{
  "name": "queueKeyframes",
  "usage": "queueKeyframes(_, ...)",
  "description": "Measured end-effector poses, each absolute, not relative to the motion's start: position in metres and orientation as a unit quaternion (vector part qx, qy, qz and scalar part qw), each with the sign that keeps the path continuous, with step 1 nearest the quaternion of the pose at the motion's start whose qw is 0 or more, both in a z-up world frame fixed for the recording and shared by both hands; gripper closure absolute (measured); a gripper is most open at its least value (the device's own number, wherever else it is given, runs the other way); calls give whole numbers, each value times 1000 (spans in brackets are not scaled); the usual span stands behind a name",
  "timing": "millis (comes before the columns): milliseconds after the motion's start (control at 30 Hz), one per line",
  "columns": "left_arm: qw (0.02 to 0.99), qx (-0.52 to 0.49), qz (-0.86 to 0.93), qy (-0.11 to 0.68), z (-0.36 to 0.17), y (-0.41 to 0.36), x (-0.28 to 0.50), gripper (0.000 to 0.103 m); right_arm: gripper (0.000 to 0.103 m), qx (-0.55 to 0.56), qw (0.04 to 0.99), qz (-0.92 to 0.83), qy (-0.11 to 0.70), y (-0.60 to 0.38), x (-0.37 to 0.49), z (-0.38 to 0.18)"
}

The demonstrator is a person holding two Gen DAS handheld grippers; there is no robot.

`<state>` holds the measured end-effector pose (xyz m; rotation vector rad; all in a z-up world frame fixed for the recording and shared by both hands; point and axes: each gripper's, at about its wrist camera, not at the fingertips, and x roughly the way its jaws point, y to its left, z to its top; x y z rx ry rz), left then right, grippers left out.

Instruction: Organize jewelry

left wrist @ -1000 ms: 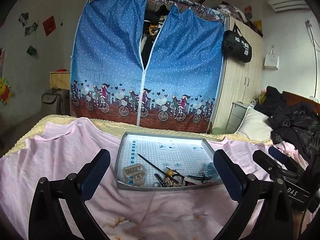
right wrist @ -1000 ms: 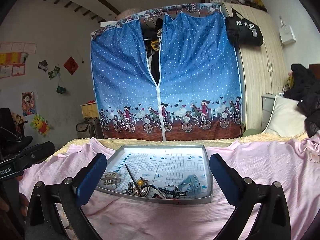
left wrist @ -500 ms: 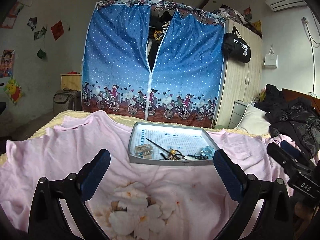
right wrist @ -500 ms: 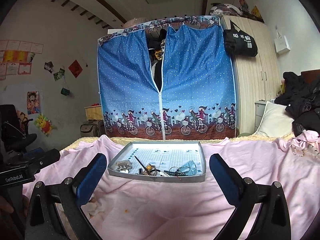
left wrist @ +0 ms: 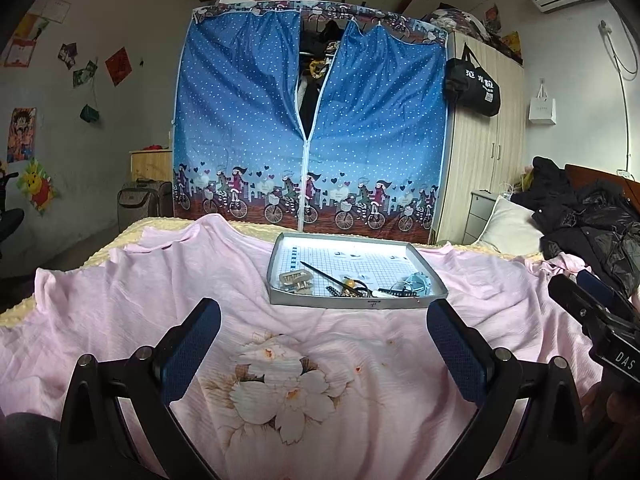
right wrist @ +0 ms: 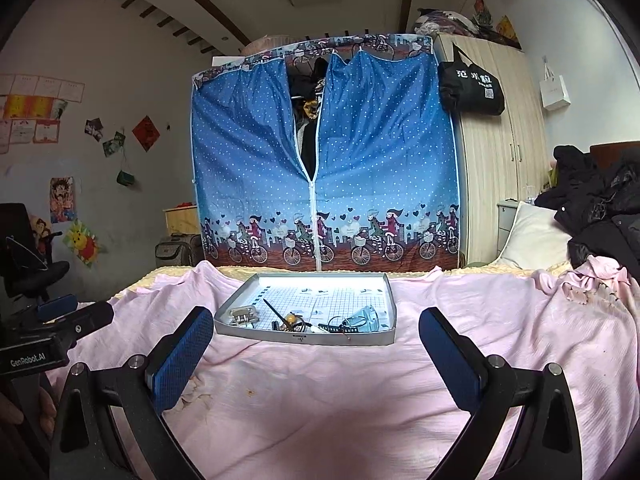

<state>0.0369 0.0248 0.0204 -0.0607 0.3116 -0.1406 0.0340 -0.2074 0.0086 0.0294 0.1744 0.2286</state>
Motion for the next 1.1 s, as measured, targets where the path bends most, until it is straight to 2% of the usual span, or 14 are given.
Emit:
queueKeyframes(300,984,-37,-61,161,18,28,37,2,0,-14,989,116,95,-195,34,2)
queueKeyframes(1100,981,-36,-60,179,13,29,41,2,0,-4,989,104,102,-203,37,2)
